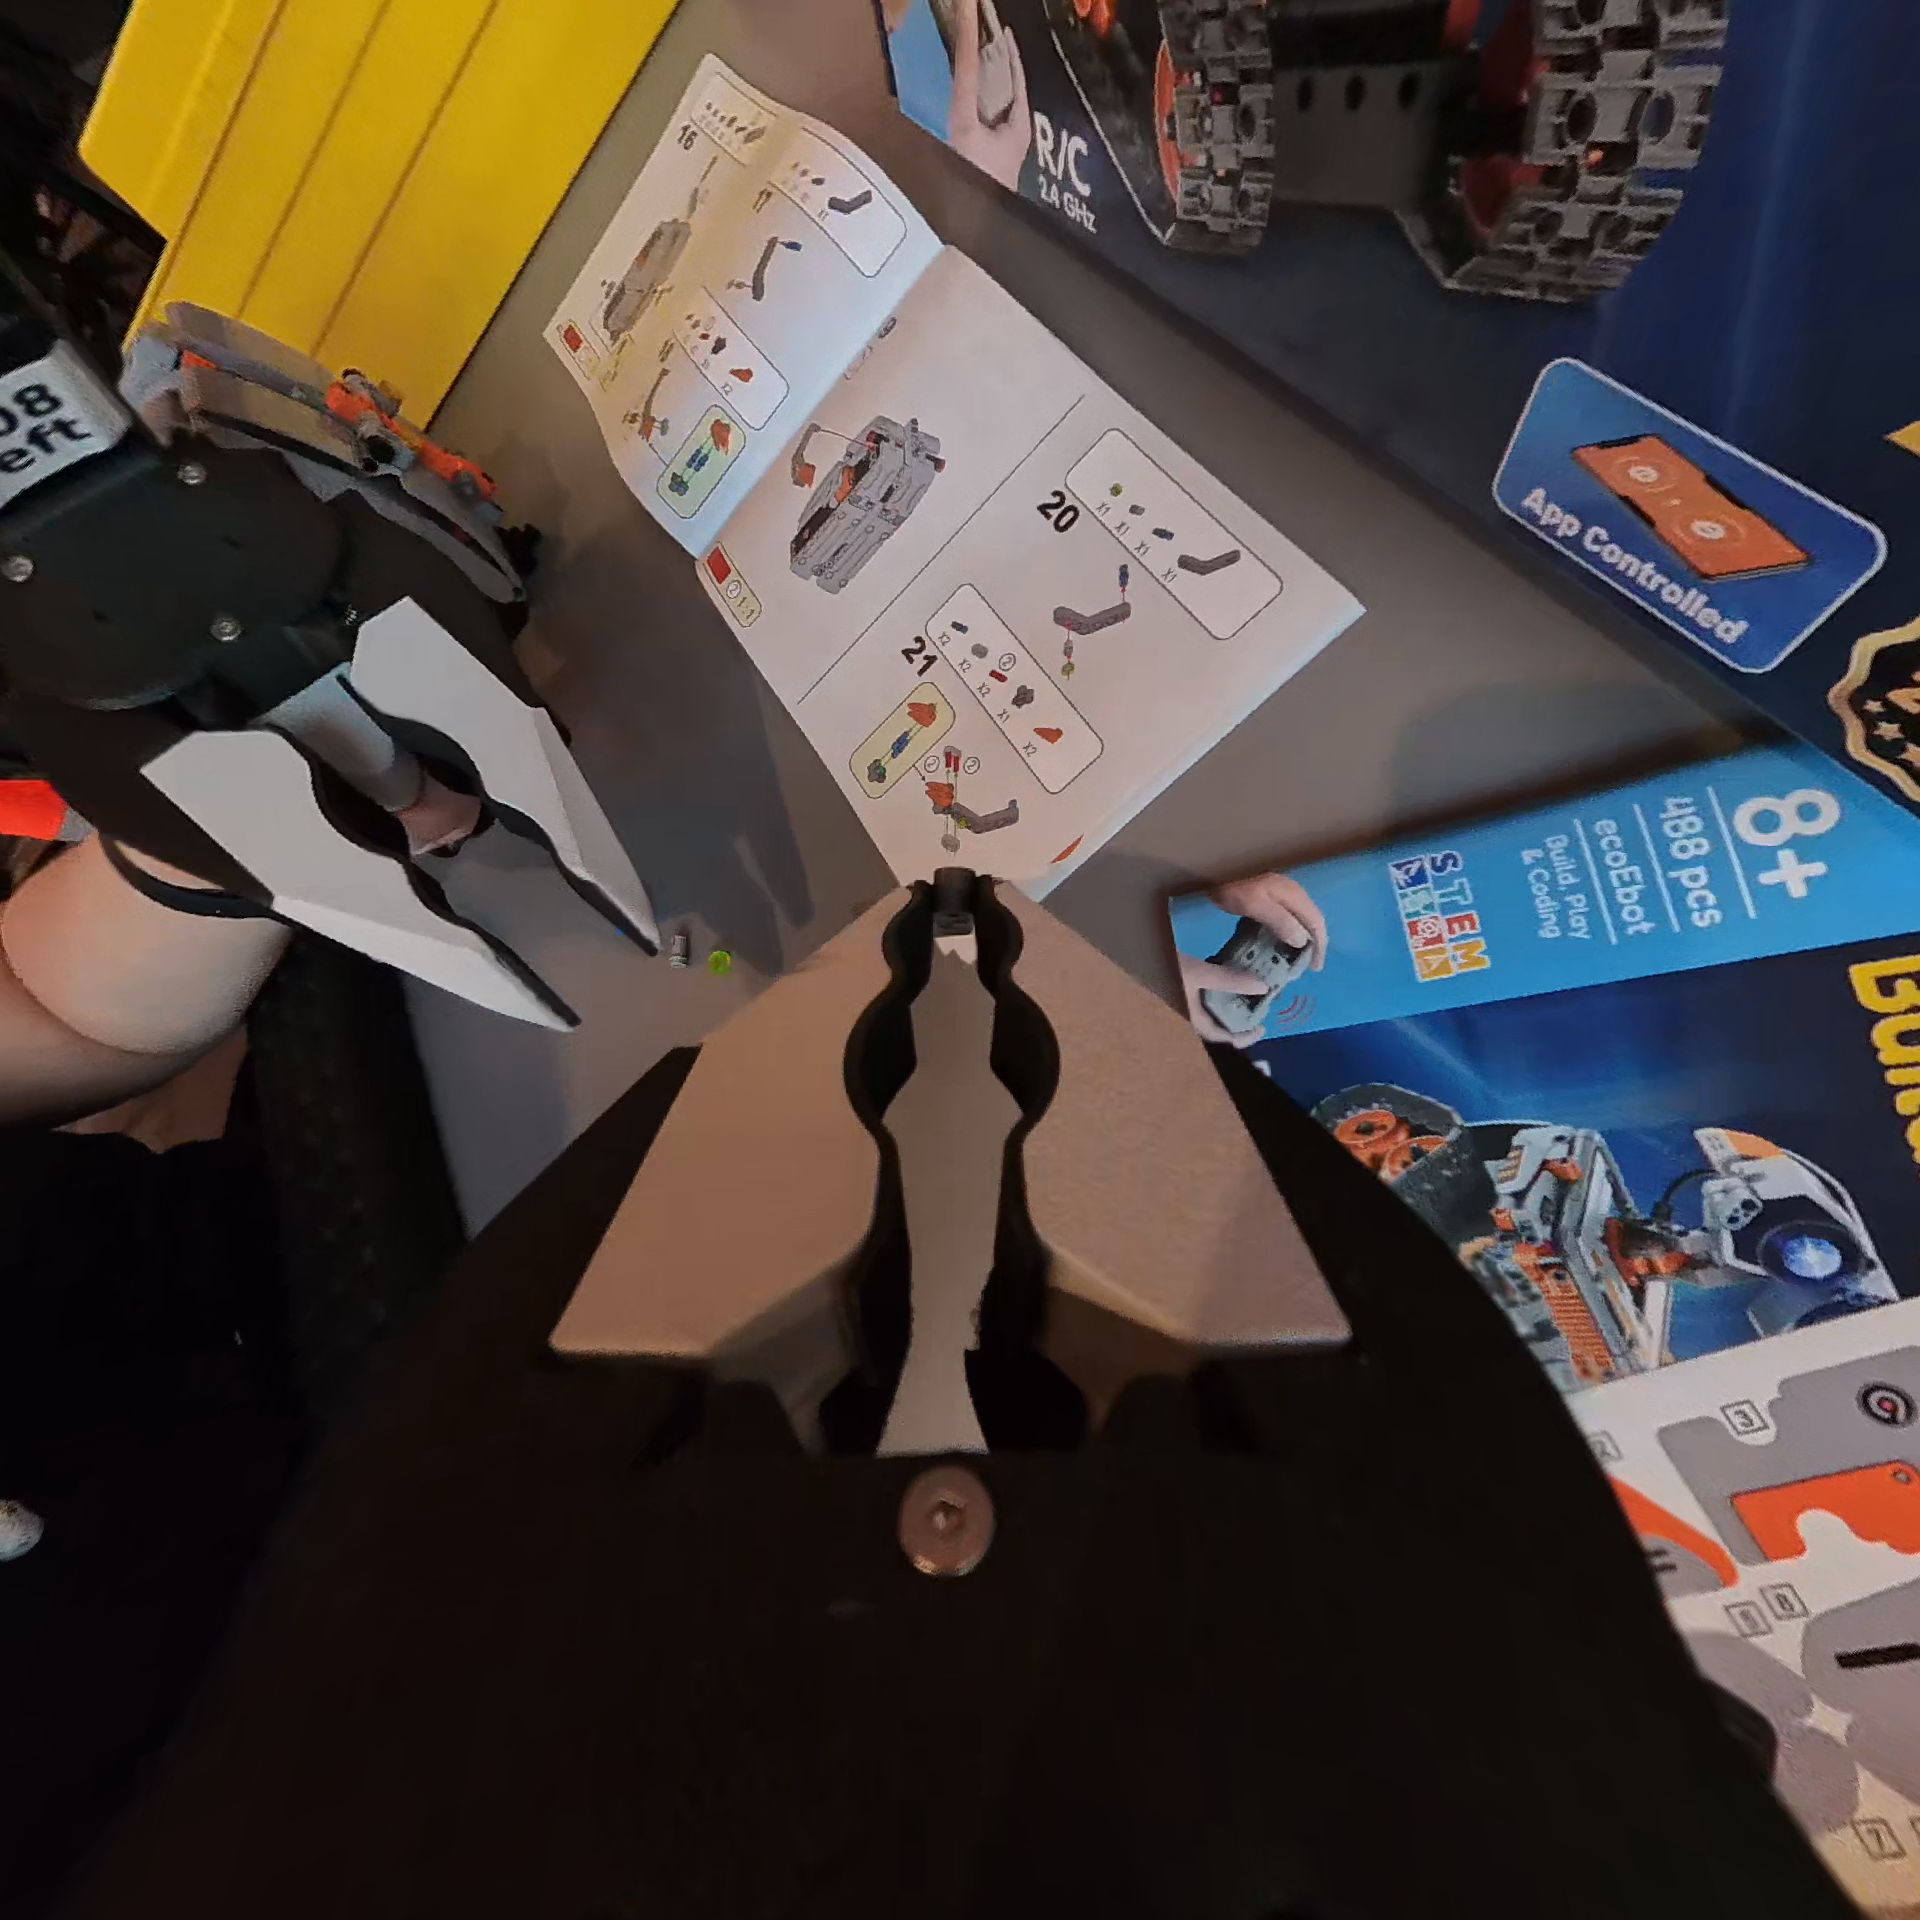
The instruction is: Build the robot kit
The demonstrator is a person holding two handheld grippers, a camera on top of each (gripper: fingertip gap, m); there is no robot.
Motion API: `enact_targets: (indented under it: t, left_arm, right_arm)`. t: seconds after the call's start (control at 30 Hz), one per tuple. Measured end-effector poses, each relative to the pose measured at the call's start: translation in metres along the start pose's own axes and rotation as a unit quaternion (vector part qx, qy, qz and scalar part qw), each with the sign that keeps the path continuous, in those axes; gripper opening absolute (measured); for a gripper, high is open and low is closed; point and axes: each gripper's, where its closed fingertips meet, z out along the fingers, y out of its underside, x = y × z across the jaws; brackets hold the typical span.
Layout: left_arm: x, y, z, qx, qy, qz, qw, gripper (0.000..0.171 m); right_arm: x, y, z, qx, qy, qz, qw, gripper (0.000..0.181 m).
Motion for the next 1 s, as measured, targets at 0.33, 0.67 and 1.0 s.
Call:
enact_targets:
  t: [0.33, 0.67, 1.0]
  left_arm:
    - [0.024, -0.018, -0.02, 0.036, 0.005, 0.044, 0.998, 0.014]
    - [0.022, -0.017, -0.026, 0.027, -0.02, 0.05, 0.998, 0.007]
    - [0.009, -0.014, -0.027, 0.021, -0.041, 0.037, 0.998, 0.007]
  right_arm:
    - [-0.03, 0.04, 0.004, 0.038, 0.061, -0.043, 0.996, 0.007]
    - [-0.043, 0.072, 0.024, 0.052, 0.004, -0.021, 0.998, 0.007]
    - [-0.042, 0.077, 0.039, 0.027, 0.01, -0.067, 0.997, 0.016]
